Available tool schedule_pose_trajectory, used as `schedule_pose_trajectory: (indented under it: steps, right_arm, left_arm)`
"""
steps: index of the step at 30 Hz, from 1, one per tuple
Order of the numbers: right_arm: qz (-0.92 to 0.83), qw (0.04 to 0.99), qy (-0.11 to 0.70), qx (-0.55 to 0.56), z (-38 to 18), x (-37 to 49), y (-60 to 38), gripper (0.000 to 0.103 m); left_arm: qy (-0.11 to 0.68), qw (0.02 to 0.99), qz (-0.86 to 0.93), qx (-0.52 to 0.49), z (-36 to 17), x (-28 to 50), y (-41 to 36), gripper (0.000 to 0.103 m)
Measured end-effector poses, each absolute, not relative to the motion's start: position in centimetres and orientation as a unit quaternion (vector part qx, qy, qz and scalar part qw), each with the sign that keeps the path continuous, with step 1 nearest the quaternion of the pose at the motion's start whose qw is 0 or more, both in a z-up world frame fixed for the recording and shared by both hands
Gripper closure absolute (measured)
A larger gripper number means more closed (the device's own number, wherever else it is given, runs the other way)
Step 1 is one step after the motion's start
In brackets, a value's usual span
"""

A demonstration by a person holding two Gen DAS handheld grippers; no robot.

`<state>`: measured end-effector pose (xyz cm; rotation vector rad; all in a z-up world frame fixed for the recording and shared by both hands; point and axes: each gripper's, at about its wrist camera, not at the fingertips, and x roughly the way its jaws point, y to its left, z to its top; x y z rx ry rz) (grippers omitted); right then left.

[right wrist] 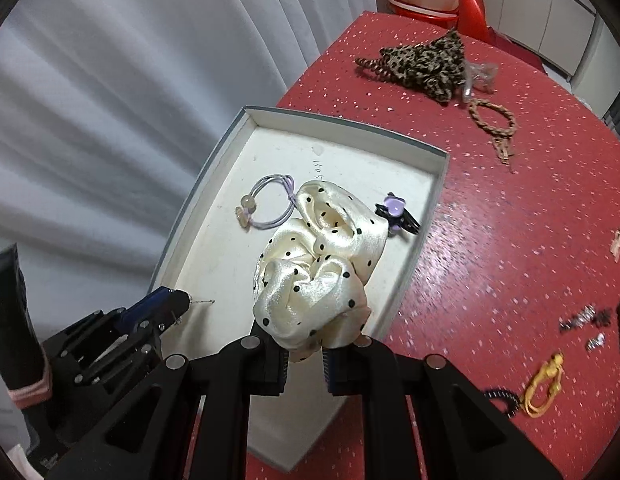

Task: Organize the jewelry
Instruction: 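Open the right gripper releasing the scrunchie while the left drops the hair pin into the tray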

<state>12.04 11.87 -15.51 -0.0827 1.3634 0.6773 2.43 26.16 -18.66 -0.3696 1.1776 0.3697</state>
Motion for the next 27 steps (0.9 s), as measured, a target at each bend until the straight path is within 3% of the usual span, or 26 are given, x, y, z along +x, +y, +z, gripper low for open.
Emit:
schedule_pose_trajectory:
  steps: [17,20,22,24,27]
  right_arm:
    - [0.310,0.697,0.646,-0.045,-20.5,12.8,13.8,0.083]
    - [0.311,0.690,0.652,-0.039,-21.0,12.7,13.6,0.074]
    - [0.311,0.689,0.653,-0.037,-20.8,12.8,13.5,0.062]
    - [0.315,0.690,0.650,-0.031,-20.5,13.1,13.1,0.044]
    - [0.321,0.693,0.644,-0.023,-19.3,13.1,12.5,0.038]
  left_arm:
    - [0.579,0.781,0.180,-0.147,-21.6,3.0,25.4,0.087]
    - [0.582,0.780,0.182,-0.140,-21.8,3.1,25.3,0.087]
    - [0.581,0.781,0.182,-0.138,-21.7,3.0,25.2,0.087]
    - [0.579,0.782,0.186,-0.139,-21.6,2.9,25.2,0.087]
    - [0.578,0.783,0.186,-0.136,-21.5,2.8,25.2,0.087]
